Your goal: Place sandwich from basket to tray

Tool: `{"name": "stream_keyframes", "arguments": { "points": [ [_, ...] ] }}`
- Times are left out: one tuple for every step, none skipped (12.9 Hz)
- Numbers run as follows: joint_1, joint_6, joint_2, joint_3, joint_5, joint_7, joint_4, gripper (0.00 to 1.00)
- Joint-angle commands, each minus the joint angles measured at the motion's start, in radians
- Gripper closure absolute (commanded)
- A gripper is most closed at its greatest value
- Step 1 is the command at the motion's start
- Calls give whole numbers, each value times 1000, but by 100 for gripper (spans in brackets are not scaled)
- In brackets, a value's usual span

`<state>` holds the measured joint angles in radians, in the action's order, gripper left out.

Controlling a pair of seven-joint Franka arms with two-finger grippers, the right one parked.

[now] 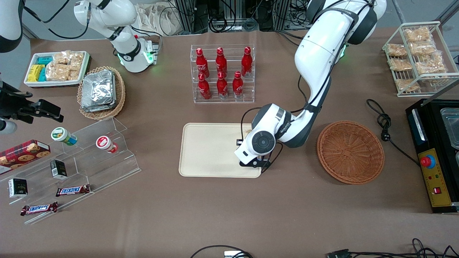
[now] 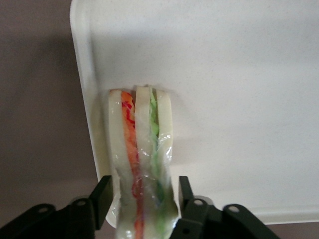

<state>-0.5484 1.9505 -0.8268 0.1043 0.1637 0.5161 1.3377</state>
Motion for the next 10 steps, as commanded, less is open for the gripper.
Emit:
{"name": "stream_keyframes", "arguments": {
  "points": [
    [-4, -30, 6, -12, 16, 7, -55, 0],
    [-4, -30, 18, -15, 14, 10, -64, 0],
    [1, -32, 41, -20, 7, 10, -77, 0],
    [13, -32, 72, -24, -7, 4, -81, 0],
    [34, -32, 107, -34, -18, 2, -80, 0],
    [57, -38, 148, -35, -26, -1, -80, 0],
    [96, -74, 190, -35, -26, -2, -80, 0],
    [128, -129, 228, -35, -41, -11, -80, 0],
    [148, -174, 268, -35, -93, -40, -80, 0],
    [159, -221, 308, -35, -152, -74, -80, 0]
  ]
}}
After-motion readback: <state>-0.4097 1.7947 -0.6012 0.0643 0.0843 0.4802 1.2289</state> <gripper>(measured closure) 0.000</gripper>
